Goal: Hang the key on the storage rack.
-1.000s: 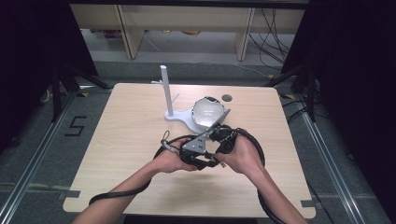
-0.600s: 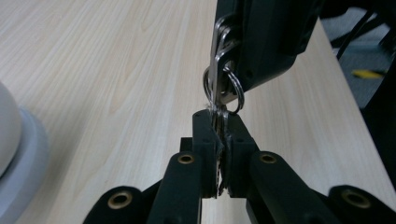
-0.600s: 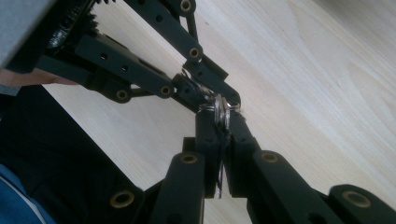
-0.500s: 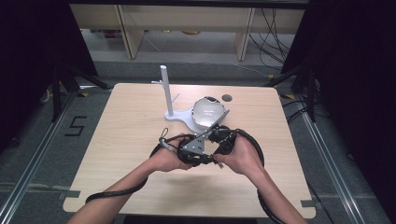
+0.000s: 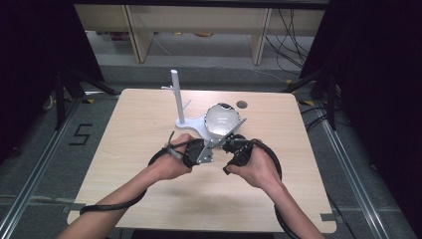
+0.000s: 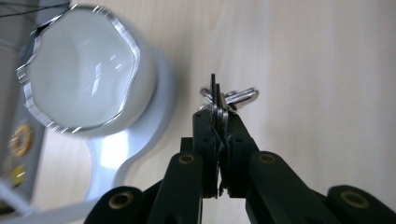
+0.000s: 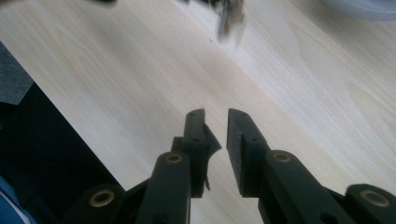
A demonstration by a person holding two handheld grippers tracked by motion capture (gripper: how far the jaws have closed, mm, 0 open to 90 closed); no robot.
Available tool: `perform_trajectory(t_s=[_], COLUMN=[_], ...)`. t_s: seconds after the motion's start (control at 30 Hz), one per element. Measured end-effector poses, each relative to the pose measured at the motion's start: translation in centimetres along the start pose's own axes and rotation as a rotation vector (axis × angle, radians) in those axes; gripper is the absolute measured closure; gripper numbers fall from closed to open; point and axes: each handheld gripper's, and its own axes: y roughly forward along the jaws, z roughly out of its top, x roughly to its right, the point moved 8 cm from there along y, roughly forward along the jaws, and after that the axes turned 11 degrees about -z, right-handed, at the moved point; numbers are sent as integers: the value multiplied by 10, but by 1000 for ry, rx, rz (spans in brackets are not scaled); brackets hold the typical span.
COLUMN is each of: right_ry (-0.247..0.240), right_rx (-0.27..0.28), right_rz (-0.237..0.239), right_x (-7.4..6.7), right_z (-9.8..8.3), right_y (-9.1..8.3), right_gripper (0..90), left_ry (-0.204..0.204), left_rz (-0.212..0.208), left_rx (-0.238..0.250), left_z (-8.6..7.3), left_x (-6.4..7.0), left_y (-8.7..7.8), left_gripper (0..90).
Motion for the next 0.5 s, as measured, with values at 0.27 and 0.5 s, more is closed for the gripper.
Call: perform_trajectory(t_s=[0.27, 0.5], right_ry=[27, 50], right_rx=[42, 82], right_rz=[0, 8], right_x=[6, 11], right_z=[-6, -14], right_y=[4, 13], right_gripper=[748, 725], left_ry=[-4, -7], left_rz=[81, 122], left_rx=[-156, -216], left_z=[-31, -48], left_x=[-22, -34], left_y=[-20, -34], left_gripper=[855, 854])
